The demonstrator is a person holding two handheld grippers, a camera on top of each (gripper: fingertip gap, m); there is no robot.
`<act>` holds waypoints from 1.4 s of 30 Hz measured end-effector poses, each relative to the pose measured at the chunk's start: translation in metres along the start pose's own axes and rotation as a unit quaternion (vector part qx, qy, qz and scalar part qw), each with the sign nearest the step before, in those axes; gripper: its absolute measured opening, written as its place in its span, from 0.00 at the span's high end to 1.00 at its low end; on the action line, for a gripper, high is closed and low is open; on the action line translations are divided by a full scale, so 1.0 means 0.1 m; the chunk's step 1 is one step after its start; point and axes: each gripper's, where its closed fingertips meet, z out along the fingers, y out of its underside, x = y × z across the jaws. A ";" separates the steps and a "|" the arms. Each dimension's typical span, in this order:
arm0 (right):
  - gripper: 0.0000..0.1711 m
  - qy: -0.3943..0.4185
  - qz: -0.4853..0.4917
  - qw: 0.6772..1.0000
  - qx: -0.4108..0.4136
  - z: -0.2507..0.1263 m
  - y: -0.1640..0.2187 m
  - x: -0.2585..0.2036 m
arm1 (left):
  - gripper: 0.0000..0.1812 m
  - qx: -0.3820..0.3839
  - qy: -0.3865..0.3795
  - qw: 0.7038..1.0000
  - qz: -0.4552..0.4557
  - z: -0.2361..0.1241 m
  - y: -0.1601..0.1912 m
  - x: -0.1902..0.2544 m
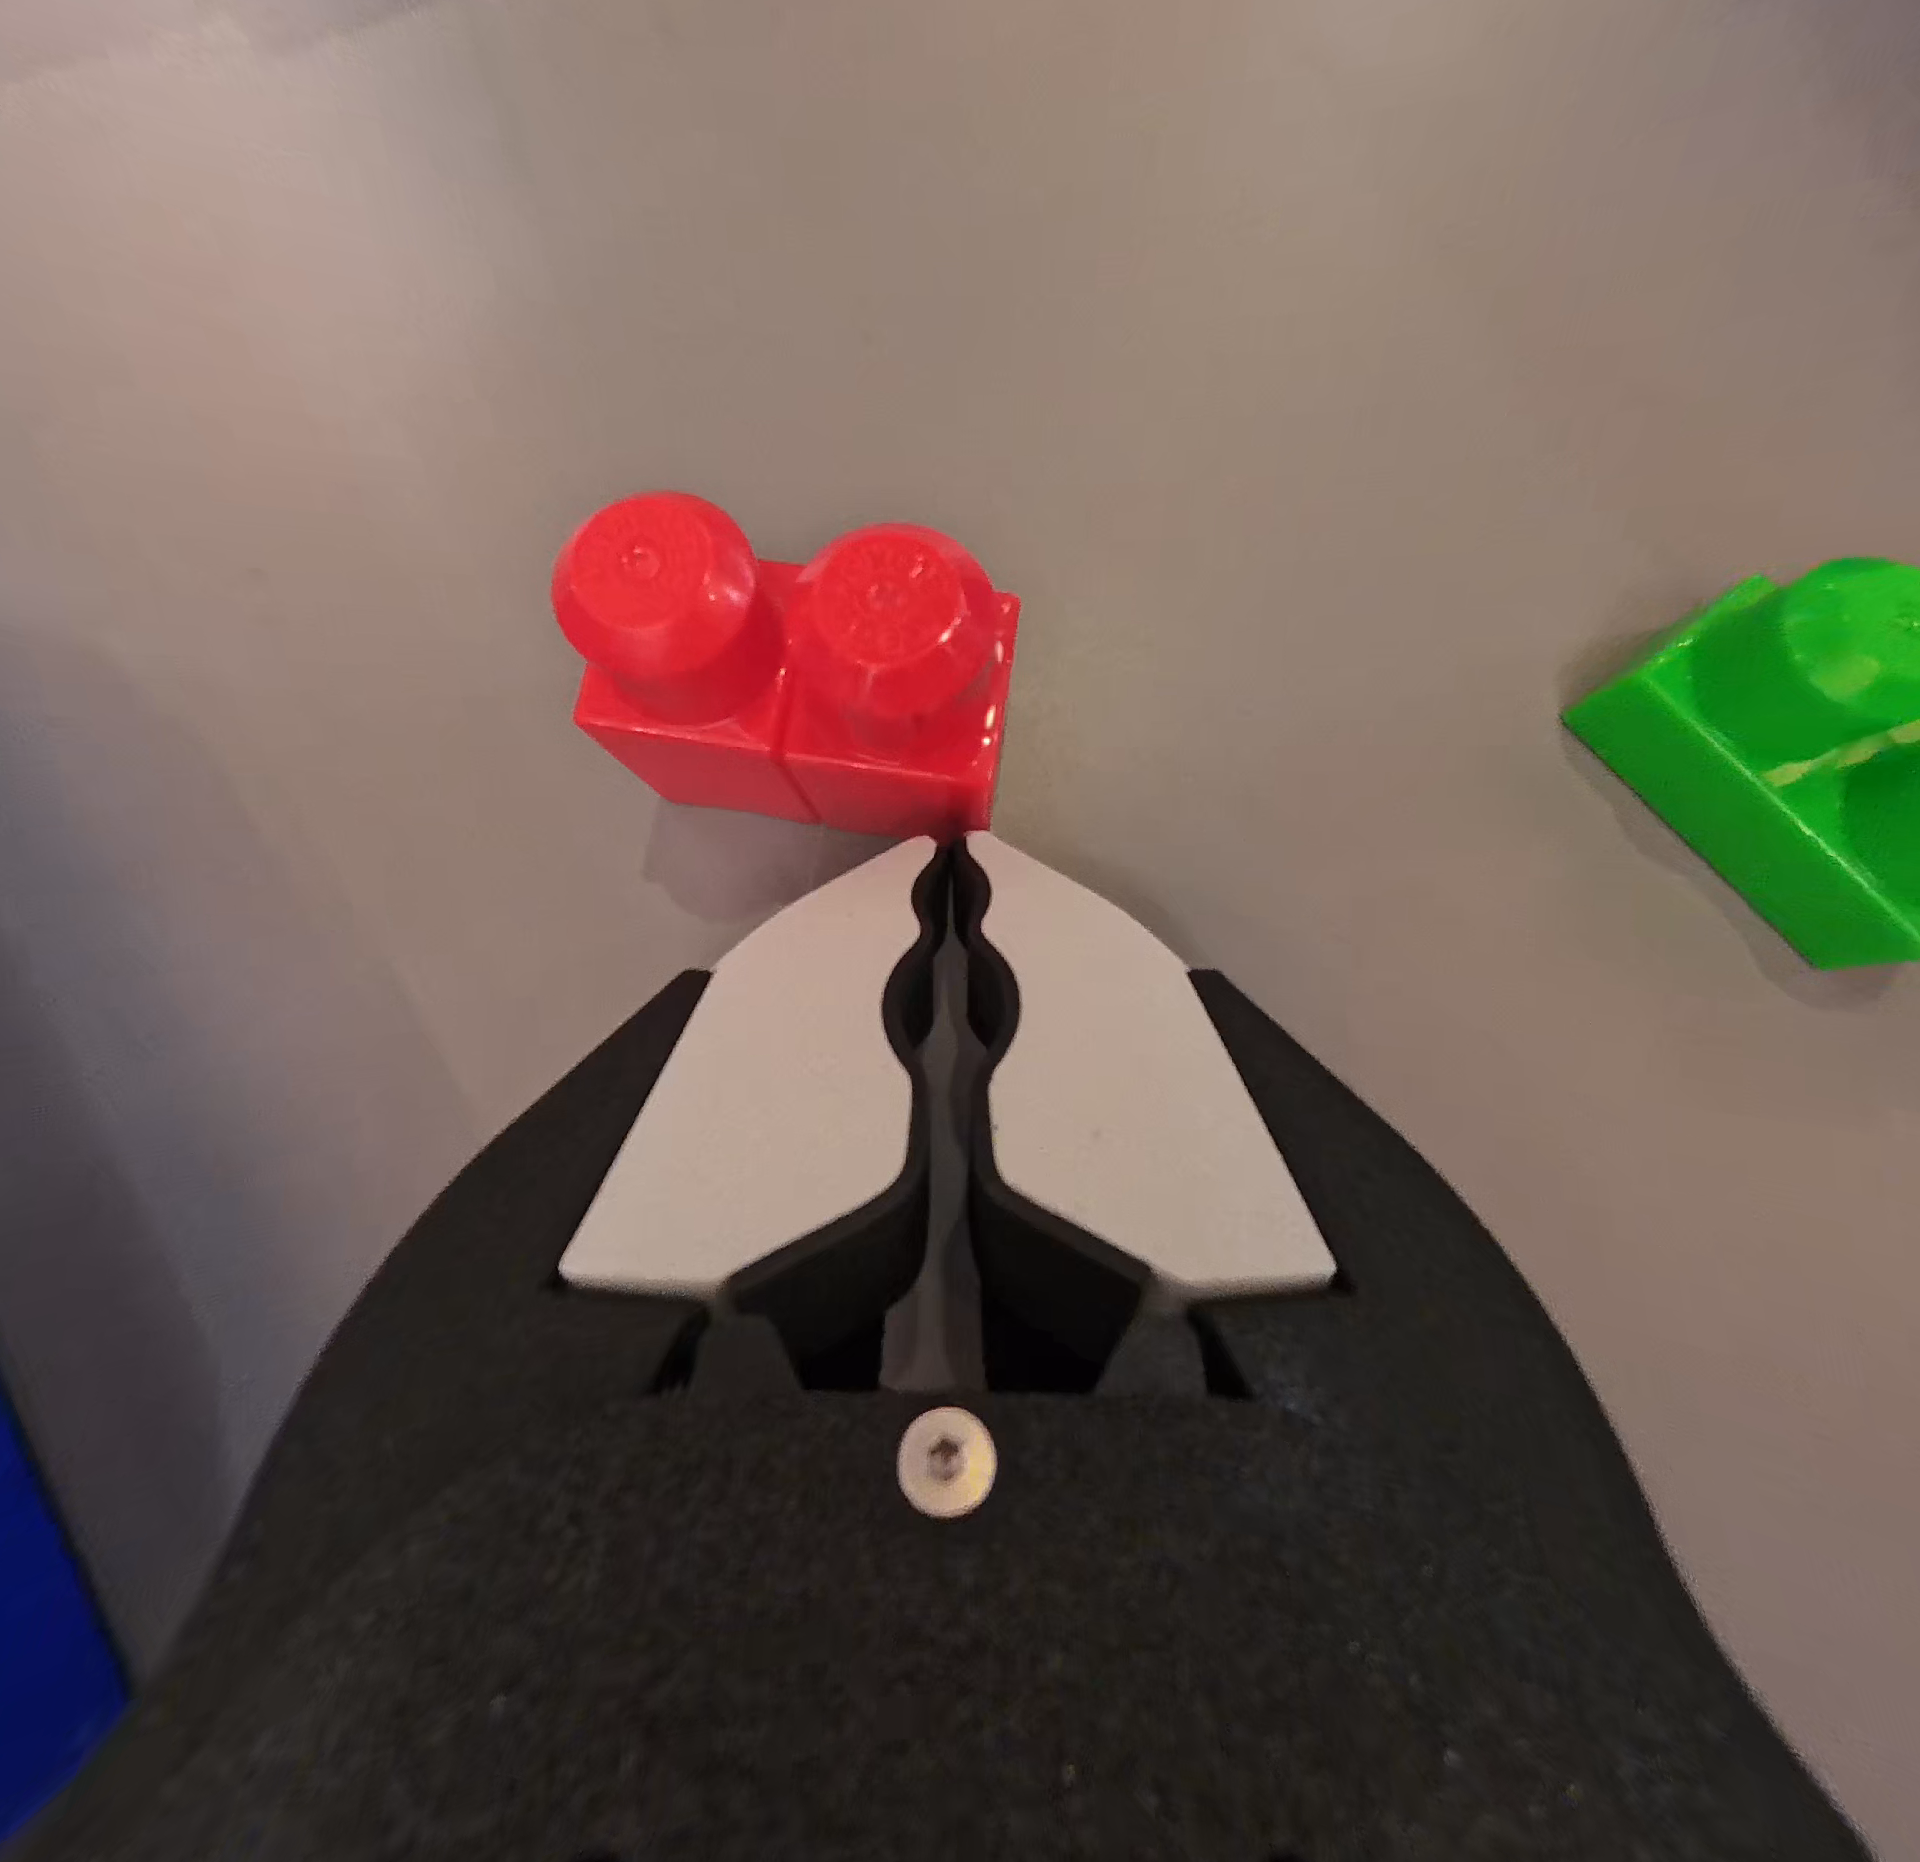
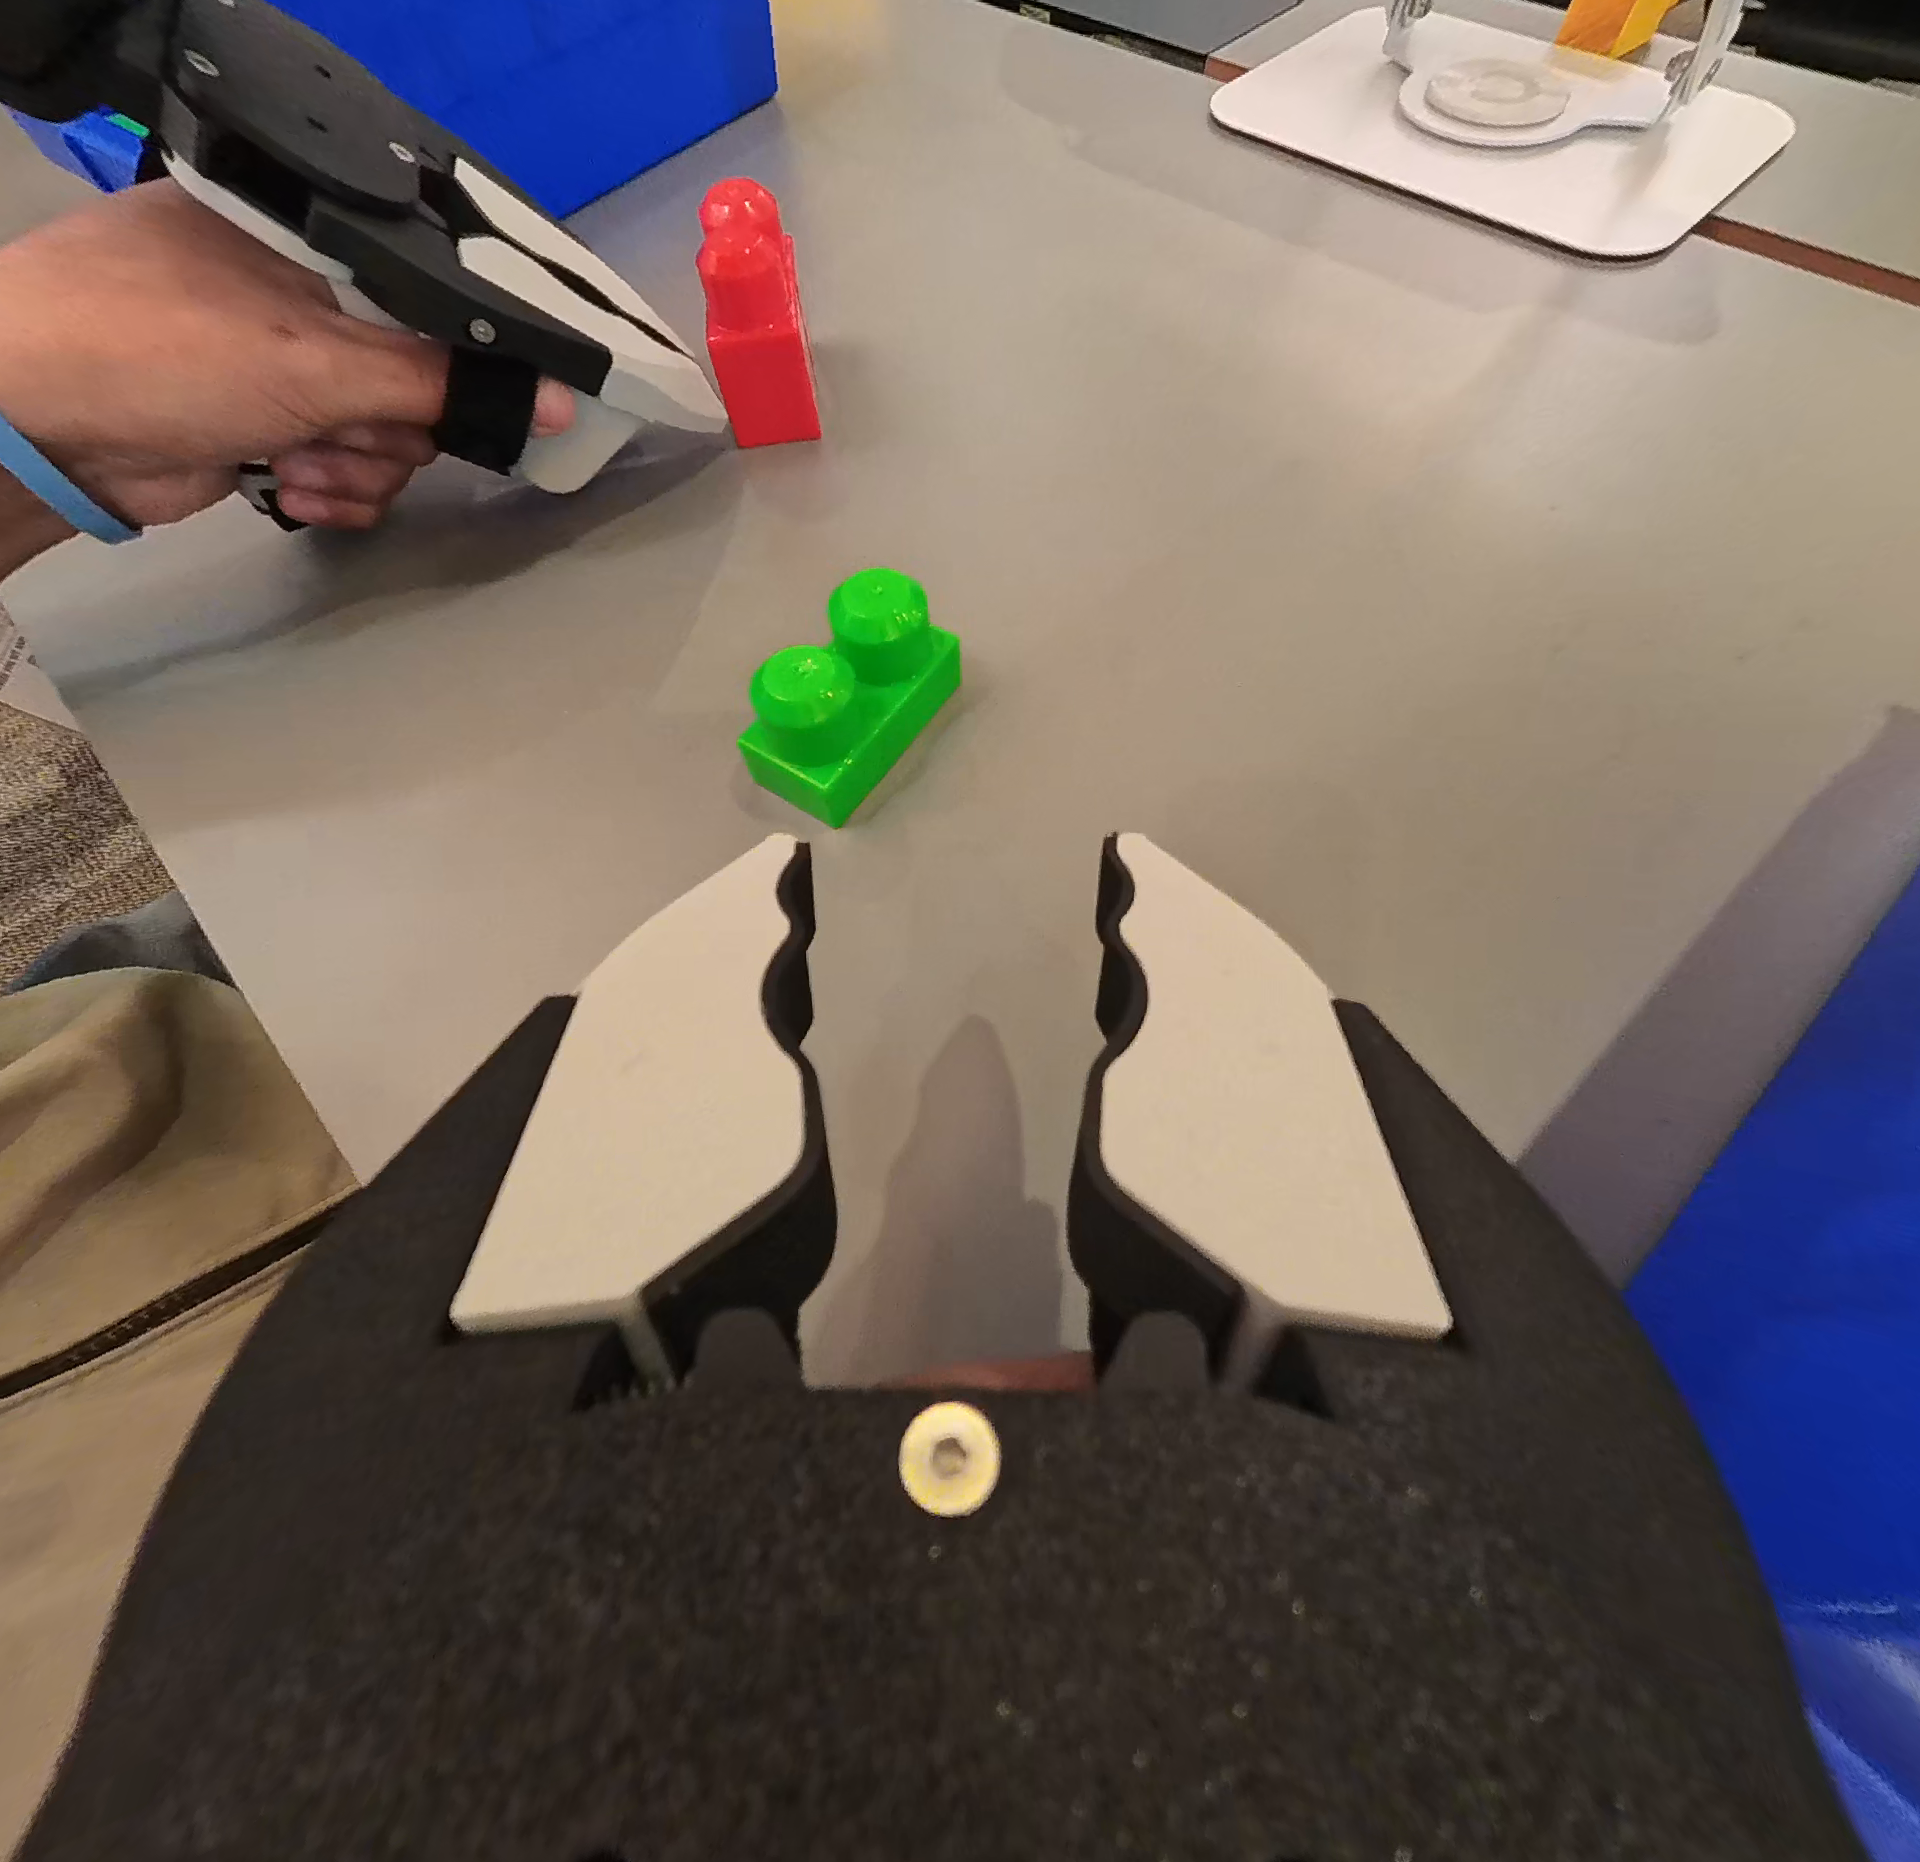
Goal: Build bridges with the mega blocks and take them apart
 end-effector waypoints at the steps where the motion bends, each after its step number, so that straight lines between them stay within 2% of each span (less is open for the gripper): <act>1: 0.69 0.000 0.000 1.000 0.000 0.00 0.00 0.00 | 1.00 0.000 0.001 1.000 -0.002 0.01 0.00 0.00; 5: 0.69 0.000 -0.001 1.000 -0.002 0.01 0.01 0.00 | 0.99 -0.008 0.002 1.000 -0.001 -0.01 0.04 0.00; 8: 0.68 0.005 0.001 1.000 -0.020 0.07 0.05 -0.01 | 0.88 0.003 -0.022 1.000 0.018 -0.14 0.11 -0.08; 12: 0.66 0.033 0.006 0.998 -0.061 0.31 0.03 -0.13 | 0.85 0.066 -0.037 0.996 0.044 -0.44 0.16 -0.18; 16: 0.62 0.057 0.018 0.993 -0.105 0.59 0.11 -0.36 | 0.71 0.170 0.015 0.985 0.029 -0.78 0.04 -0.09; 19: 0.62 0.091 0.036 0.990 -0.104 0.69 0.15 -0.42 | 0.65 0.246 0.037 0.969 -0.002 -1.07 -0.05 -0.06; 23: 0.62 0.127 0.046 0.985 -0.109 0.77 0.20 -0.43 | 0.51 0.264 0.038 0.962 -0.054 -1.19 0.09 -0.07; 26: 0.62 0.146 0.045 0.981 -0.118 0.78 0.21 -0.39 | 0.47 0.266 0.038 0.960 -0.081 -1.23 0.22 -0.10; 34: 0.62 0.146 0.066 0.977 -0.141 0.83 0.28 -0.38 | 0.50 0.266 0.003 0.963 -0.050 -1.33 0.29 -0.21; 42: 0.67 0.125 0.071 0.980 -0.141 0.90 0.26 -0.44 | 0.54 0.266 0.015 0.962 -0.054 -1.35 0.29 -0.14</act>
